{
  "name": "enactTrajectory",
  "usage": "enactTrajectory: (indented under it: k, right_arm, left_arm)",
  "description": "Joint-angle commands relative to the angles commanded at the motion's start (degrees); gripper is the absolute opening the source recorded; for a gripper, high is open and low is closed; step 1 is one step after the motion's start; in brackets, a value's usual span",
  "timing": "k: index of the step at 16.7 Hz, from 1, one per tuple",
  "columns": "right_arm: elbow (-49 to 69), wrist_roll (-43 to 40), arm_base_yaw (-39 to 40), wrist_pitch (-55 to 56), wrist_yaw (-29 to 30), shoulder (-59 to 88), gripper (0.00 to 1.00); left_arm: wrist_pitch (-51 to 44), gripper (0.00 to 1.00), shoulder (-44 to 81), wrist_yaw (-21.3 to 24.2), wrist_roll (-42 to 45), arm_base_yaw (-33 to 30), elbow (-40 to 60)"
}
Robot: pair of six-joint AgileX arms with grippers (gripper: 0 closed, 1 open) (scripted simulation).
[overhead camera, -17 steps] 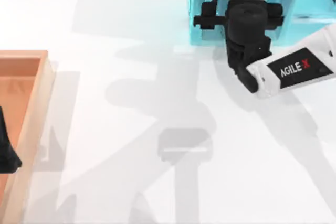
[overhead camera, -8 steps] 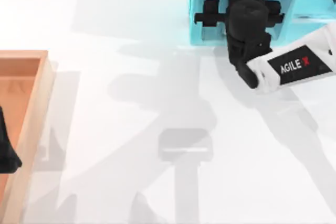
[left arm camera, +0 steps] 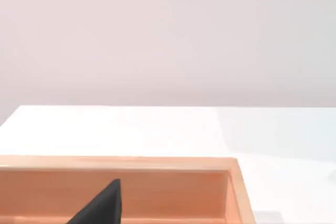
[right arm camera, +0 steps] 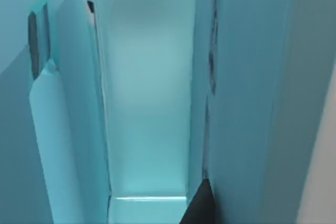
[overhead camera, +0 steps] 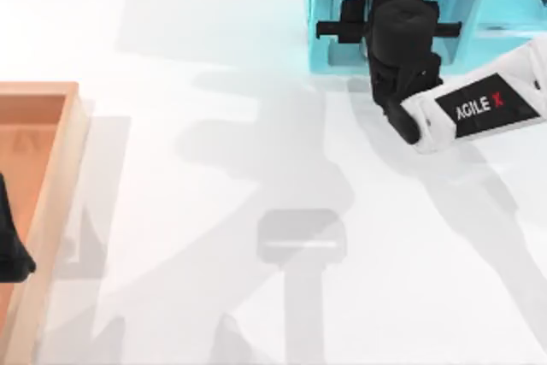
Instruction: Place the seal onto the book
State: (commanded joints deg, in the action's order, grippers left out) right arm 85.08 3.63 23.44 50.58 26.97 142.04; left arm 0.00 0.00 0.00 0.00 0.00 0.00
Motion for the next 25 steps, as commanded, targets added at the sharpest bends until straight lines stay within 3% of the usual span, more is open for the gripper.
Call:
enactTrajectory:
  k: [2,3,14,18,25]
  right_arm:
    - [0.0,0.0,0.0,0.0,0.0,0.0,0.02]
    - [0.0,0.0,0.0,0.0,0.0,0.0,0.0]
    - [-1.3,0.0,0.7,-1.2,0.7,-2.2,0.0]
    - [-7.6,0.1,3.8,-7.1,3.9,-13.5,0.0]
    - [-23.3,1.7,11.9,-22.1,11.4,-45.9,0.0]
  left_arm:
    - [0.0,1.0,0.0,0.0,0.0,0.0,0.0]
    - [0.0,1.0,0.0,0.0,0.0,0.0,0.0]
    - [0.0,1.0,0.0,0.0,0.0,0.0,0.0]
    - [0.0,1.0,0.0,0.0,0.0,0.0,0.0]
    - [0.0,1.0,0.0,0.0,0.0,0.0,0.0]
